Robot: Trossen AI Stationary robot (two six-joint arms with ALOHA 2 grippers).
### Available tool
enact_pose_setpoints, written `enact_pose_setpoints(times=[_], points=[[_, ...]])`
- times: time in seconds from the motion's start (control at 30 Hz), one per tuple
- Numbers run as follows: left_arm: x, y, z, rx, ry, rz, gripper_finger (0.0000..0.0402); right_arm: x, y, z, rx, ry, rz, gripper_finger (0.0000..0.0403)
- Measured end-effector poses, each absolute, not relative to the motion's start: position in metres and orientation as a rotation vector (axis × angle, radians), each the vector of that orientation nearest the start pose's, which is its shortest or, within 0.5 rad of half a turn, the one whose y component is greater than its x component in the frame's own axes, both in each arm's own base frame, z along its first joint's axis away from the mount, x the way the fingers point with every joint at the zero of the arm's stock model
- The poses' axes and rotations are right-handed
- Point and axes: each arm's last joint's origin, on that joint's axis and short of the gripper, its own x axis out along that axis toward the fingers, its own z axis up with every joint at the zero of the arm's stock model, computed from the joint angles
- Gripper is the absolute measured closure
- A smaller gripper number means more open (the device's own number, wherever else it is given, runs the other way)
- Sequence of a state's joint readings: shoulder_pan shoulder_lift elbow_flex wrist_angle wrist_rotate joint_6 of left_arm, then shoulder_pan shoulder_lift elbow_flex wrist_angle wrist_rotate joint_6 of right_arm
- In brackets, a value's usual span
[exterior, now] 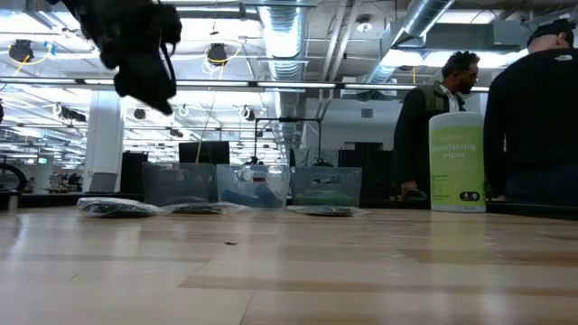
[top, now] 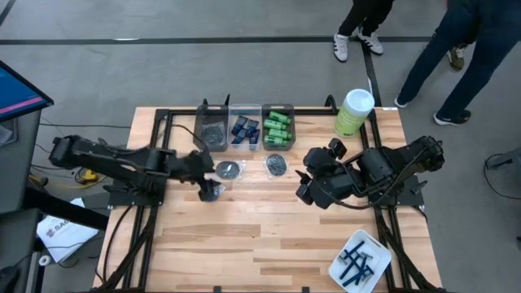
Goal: Pick & Place Travel size toiletries
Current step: Put the black hairbrush into the left black bin
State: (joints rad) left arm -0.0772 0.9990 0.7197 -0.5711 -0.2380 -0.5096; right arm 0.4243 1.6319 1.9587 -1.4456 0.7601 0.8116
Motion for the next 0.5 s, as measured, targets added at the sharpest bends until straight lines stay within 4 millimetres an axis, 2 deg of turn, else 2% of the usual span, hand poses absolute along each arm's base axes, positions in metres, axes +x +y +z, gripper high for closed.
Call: enact_pose_setpoints(times=[0.3, 0.5], points=[[0.214, -0.034, 0.198, -0.281, 1.037, 0.359, 0.0147, 0.273, 0.093, 0.423, 0.121, 0.728, -0.654, 0.0173], [0.21, -0.036, 0.174, -0.309, 1.105, 0.459, 0.0147, 0.272, 0.093, 0.422, 0.115, 0.733, -0.653, 0.0173]])
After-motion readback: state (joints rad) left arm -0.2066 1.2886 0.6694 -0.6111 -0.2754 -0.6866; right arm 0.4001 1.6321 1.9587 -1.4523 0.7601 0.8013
